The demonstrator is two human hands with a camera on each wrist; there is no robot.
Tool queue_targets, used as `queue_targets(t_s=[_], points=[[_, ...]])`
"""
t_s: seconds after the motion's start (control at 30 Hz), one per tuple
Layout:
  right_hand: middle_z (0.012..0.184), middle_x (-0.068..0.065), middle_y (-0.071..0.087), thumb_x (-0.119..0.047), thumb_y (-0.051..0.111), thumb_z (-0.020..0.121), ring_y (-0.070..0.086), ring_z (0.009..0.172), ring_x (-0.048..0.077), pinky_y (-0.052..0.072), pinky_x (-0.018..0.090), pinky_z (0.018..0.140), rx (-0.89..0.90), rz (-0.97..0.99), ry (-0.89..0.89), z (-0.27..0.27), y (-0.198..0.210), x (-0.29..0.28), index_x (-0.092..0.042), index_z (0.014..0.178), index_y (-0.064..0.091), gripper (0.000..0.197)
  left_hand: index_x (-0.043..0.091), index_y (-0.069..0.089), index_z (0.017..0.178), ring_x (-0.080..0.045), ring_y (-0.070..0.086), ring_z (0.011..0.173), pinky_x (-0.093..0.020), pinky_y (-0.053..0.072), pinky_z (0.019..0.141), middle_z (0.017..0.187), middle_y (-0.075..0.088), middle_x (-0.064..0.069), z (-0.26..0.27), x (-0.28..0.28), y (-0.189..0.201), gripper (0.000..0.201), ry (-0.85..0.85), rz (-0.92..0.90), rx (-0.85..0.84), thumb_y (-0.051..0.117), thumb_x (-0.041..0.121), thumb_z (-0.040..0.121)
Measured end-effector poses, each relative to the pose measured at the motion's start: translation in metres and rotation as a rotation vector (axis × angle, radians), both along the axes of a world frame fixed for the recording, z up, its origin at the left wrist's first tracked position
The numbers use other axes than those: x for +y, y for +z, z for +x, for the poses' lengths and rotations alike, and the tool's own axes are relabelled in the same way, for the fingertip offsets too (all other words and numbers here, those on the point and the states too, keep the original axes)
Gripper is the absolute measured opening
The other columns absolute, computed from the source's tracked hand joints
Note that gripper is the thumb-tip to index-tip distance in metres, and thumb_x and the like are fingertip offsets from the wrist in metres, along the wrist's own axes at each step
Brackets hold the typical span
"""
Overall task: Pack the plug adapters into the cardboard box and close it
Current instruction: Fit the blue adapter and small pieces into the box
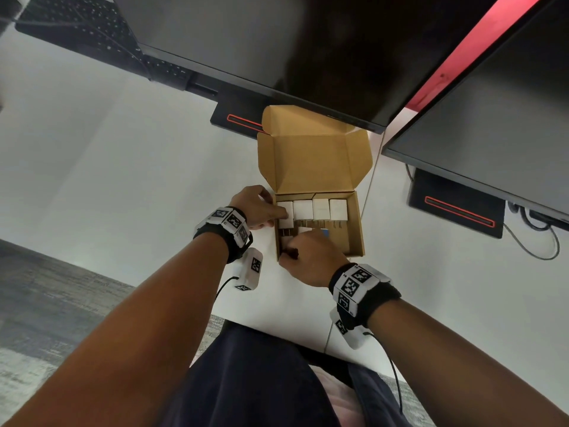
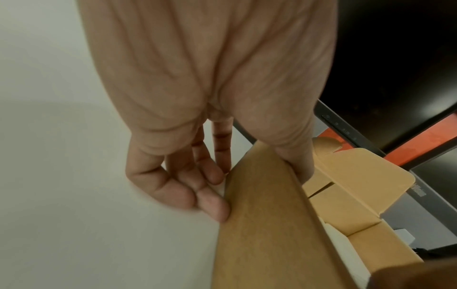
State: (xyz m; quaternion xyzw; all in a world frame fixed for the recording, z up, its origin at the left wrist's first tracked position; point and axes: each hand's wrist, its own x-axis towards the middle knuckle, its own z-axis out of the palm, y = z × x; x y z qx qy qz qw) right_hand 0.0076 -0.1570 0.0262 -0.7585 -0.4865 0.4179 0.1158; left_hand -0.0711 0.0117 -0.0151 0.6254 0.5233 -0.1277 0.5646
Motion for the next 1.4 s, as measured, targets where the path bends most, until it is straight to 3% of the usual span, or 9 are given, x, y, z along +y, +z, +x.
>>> queue_targets(t_s=[0.1,0.2,0.3,0.4,0.47,0.63,1.07,1.27,1.4], points=[[0.056,-0.011,0.055,-0.032,0.058,0.095,0.057,0.055,0.01,0.044,0.026,0.054,0.018,-0.003,0.032,0.0,0.001,0.0,-0.027,0.059,0.053,0.037,0.015,0.066,0.11,-0.012,0.068,0.057,-0.034,0.065,0.075,0.079,0.077,-0.006,0.0,0.0,0.001,0.047,0.02,-0.009,0.001,0.091,0.03,0.073],[0.056,-0.01,0.056,-0.032,0.062,0.091,0.055,0.055,0.008,0.045,0.029,0.053,-0.048,0.062,-0.009,0.012,-0.001,-0.003,-0.027,0.061,0.057,0.03,0.015,0.066,0.108,-0.018,0.069,0.063,-0.044,0.065,0.087,0.081,0.077,-0.01,0.0,-0.001,-0.001,0.045,0.046,-0.036,0.003,0.091,0.028,0.073],[0.079,-0.002,0.061,-0.026,0.069,0.085,0.059,0.073,0.017,0.055,0.036,0.066,-0.183,0.084,-0.085,0.032,-0.003,-0.008,-0.019,0.084,0.07,0.008,0.018,0.065,0.1,-0.018,0.068,0.065,-0.047,0.065,0.092,0.083,0.076,-0.009,0.0,-0.002,-0.003,0.038,0.067,-0.05,-0.007,0.09,0.027,0.072],[0.107,0.008,0.057,-0.025,0.071,0.086,0.06,0.095,0.029,0.056,0.044,0.082,-0.249,-0.044,-0.033,0.043,-0.012,-0.012,-0.022,0.121,0.067,0.035,0.019,0.063,0.096,-0.015,0.067,0.063,-0.043,0.064,0.089,0.081,0.074,-0.006,0.0,-0.002,-0.004,0.037,0.075,-0.05,-0.014,0.091,0.028,0.073],[0.117,0.008,0.054,-0.021,0.069,0.089,0.061,0.101,0.03,0.056,0.043,0.084,-0.277,-0.064,0.023,0.043,-0.016,-0.014,-0.025,0.132,0.061,0.044,0.02,0.063,0.095,-0.014,0.067,0.063,-0.041,0.064,0.088,0.08,0.073,-0.004,0.0,-0.001,-0.004,0.037,0.075,-0.051,-0.011,0.091,0.028,0.074],[0.117,0.007,0.053,-0.015,0.065,0.092,0.061,0.102,0.031,0.057,0.043,0.08,-0.328,-0.042,0.068,0.042,-0.017,-0.013,-0.027,0.129,0.063,0.039,0.018,0.061,0.097,-0.011,0.065,0.057,-0.039,0.062,0.088,0.074,0.07,-0.002,-0.001,-0.001,-0.004,0.039,0.071,-0.059,-0.018,0.092,0.025,0.074],[0.115,0.007,0.053,-0.013,0.067,0.091,0.063,0.096,0.03,0.06,0.045,0.077,-0.346,-0.034,0.094,0.043,-0.018,-0.012,-0.029,0.129,0.061,0.042,0.016,0.061,0.1,-0.018,0.07,0.072,-0.045,0.062,0.094,0.088,0.073,-0.007,-0.001,0.001,-0.003,0.041,0.054,-0.083,-0.032,0.093,0.023,0.075],[0.115,0.007,0.051,-0.028,0.072,0.088,0.055,0.104,0.028,0.058,0.047,0.077,-0.335,-0.049,0.087,0.04,-0.018,-0.013,-0.031,0.13,0.058,0.044,0.015,0.062,0.099,-0.018,0.065,0.065,-0.041,0.061,0.085,0.085,0.071,-0.01,0.0,0.003,-0.002,0.043,0.031,-0.118,-0.039,0.094,0.024,0.072],[0.115,0.006,0.052,-0.028,0.071,0.088,0.051,0.109,0.028,0.059,0.047,0.074,-0.39,-0.043,0.065,0.034,-0.02,-0.012,-0.032,0.128,0.059,0.042,0.014,0.062,0.1,-0.02,0.065,0.066,-0.038,0.059,0.08,0.084,0.072,-0.011,-0.001,0.002,-0.001,0.044,0.01,-0.122,-0.045,0.094,0.025,0.072]])
